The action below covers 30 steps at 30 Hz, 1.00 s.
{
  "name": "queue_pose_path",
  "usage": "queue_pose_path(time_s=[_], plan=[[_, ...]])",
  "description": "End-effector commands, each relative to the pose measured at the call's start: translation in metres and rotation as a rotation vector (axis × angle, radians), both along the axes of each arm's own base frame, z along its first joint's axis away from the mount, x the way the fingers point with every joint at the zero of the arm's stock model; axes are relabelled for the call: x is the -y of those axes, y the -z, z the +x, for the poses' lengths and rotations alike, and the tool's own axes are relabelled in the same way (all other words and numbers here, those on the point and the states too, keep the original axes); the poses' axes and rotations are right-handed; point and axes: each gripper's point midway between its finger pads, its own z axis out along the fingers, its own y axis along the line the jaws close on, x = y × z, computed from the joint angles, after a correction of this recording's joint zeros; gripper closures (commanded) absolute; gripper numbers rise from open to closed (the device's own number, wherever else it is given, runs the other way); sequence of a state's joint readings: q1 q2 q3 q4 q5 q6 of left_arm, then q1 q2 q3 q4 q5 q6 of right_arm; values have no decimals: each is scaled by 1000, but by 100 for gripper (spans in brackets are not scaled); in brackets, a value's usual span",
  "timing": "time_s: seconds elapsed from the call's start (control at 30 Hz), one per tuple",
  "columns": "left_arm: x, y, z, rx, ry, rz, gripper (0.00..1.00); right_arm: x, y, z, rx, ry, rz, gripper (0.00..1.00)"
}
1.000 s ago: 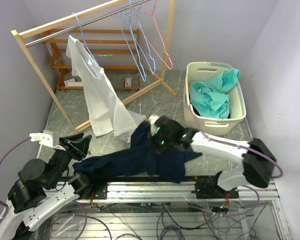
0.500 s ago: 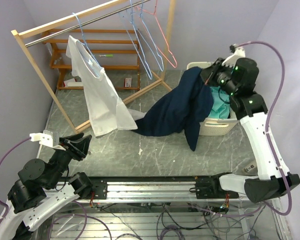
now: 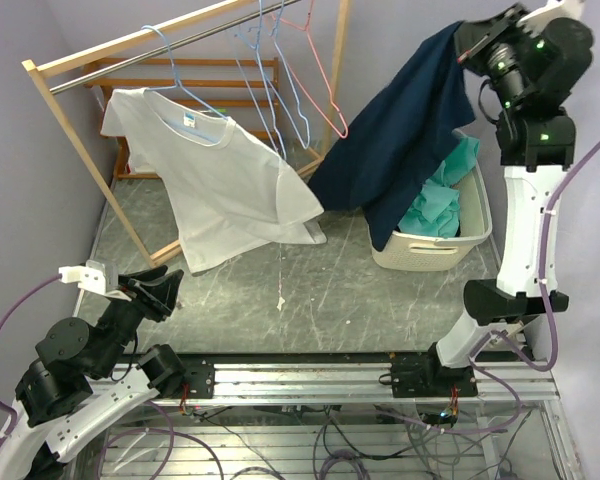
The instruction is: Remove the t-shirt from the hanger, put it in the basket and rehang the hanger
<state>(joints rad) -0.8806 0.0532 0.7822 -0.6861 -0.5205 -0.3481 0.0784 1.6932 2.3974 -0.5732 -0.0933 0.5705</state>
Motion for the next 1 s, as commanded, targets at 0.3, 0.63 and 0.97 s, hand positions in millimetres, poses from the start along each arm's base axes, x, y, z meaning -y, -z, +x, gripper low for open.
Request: queue_pose_path(time_s=[0.3, 0.63, 0.97], plan=[[-2, -3, 0, 14, -3, -8, 47, 121, -158, -123, 514, 570, 118, 100], [-2, -3, -1, 16, -3, -9, 47, 145, -100, -92, 327, 731, -23, 100], [-4, -3, -1, 15, -9, -15, 48, 93, 73, 35, -123, 408, -196, 100]])
